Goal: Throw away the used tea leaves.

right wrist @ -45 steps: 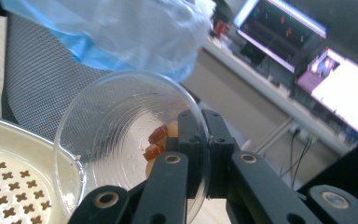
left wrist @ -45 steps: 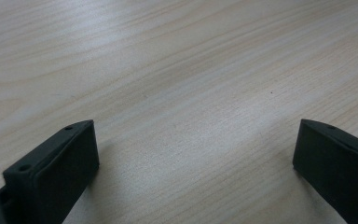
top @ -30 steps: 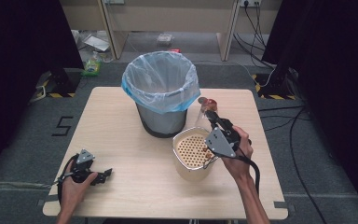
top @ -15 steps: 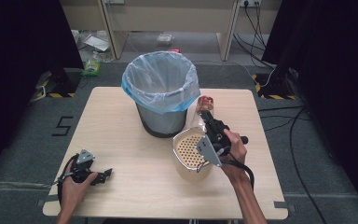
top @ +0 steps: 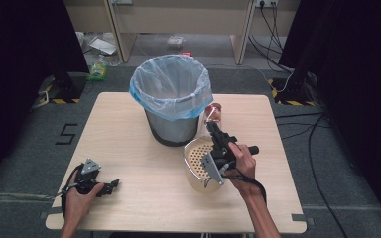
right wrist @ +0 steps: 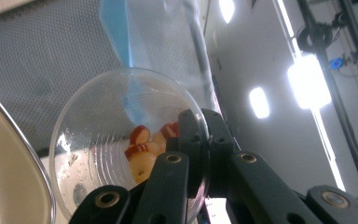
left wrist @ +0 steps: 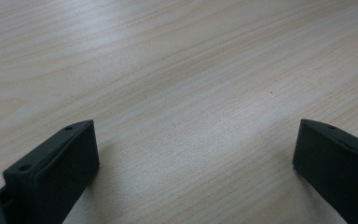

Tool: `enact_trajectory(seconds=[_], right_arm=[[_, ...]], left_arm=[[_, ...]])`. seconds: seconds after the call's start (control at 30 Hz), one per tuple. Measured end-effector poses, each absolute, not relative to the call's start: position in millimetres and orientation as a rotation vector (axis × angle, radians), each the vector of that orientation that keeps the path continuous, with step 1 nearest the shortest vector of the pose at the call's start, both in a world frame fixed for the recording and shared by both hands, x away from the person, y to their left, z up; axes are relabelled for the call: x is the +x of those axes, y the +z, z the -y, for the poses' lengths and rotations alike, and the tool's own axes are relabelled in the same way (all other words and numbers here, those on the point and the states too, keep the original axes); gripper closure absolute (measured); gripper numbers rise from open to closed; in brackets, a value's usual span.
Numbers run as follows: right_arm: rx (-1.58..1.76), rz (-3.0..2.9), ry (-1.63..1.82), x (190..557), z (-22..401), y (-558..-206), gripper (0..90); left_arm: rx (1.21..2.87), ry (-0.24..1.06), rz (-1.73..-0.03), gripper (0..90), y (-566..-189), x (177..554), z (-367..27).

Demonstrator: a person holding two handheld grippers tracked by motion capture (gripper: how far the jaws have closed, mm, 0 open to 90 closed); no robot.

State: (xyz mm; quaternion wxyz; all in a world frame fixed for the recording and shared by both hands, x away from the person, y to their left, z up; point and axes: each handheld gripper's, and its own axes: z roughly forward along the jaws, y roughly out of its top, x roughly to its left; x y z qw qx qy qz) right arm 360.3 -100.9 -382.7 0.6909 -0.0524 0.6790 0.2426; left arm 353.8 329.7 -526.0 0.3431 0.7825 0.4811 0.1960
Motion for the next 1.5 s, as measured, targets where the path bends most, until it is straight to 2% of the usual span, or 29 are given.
enact_trajectory(seconds=[0.27, 0.8, 0.9, 1.5], right_arm=[[-0.172, -1.485, 0.448, 359.6, 98.9, -390.2, 88.5], [-0.164, -1.442, 0.444, 352.7, 104.5, -383.6, 88.5], [-0.178, -1.466, 0.406, 357.8, 101.8, -392.5, 88.5], [-0.159, -1.381, 0.444, 345.5, 98.1, -370.7, 88.6]], left_arm=[[2.035, 0.51, -1.25, 0.0, -526.0, 353.8, -329.7], [2.034, 0.51, -1.25, 0.0, -526.0, 353.8, -329.6], [2.034, 0.51, -1.25, 0.0, -526.0, 353.8, -329.7], [2.034, 0.509, -1.25, 0.0, -526.0, 353.8, -329.7]])
